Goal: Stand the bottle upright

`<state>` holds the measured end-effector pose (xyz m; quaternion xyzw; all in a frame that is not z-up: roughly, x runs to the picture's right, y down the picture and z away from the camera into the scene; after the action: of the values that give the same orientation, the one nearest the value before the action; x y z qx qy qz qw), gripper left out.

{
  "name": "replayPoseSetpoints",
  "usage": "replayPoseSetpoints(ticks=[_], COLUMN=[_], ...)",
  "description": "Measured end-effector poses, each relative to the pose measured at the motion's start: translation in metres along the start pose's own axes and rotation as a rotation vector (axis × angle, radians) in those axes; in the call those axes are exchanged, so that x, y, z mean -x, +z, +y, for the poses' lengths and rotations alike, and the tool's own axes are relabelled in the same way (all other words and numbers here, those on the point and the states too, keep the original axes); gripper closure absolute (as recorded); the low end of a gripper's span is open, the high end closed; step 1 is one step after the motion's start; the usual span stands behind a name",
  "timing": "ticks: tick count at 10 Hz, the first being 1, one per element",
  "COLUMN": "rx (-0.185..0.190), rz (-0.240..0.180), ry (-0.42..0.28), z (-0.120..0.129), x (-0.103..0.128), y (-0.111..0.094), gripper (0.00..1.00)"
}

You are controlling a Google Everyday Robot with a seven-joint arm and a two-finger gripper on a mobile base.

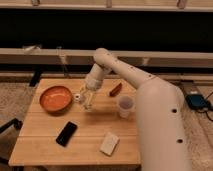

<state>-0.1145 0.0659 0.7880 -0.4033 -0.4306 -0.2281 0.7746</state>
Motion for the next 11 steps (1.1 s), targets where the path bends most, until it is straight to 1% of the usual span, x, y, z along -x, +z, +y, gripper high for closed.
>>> replayPoseSetpoints(ticks=[1, 2, 4, 6, 8, 11], rx=[-0.010, -0.030, -0.074, -0.116, -0.130, -0.134], rz=[0.005, 0.019, 0.034, 0.029, 0.014, -0.013], ry=[-0.008, -0.013, -0.012, 0.012, 0.036, 0.059], z=[-0.001, 0.002, 0.009, 0.024, 0.034, 0.045], x=[0.001, -0.001, -0.001, -0.005, -0.007, -0.003], y=[0.000, -0.002, -0.009, -0.017, -0.018, -0.014], gripper=[1.00, 1.00, 1.00, 1.00, 1.00, 1.00])
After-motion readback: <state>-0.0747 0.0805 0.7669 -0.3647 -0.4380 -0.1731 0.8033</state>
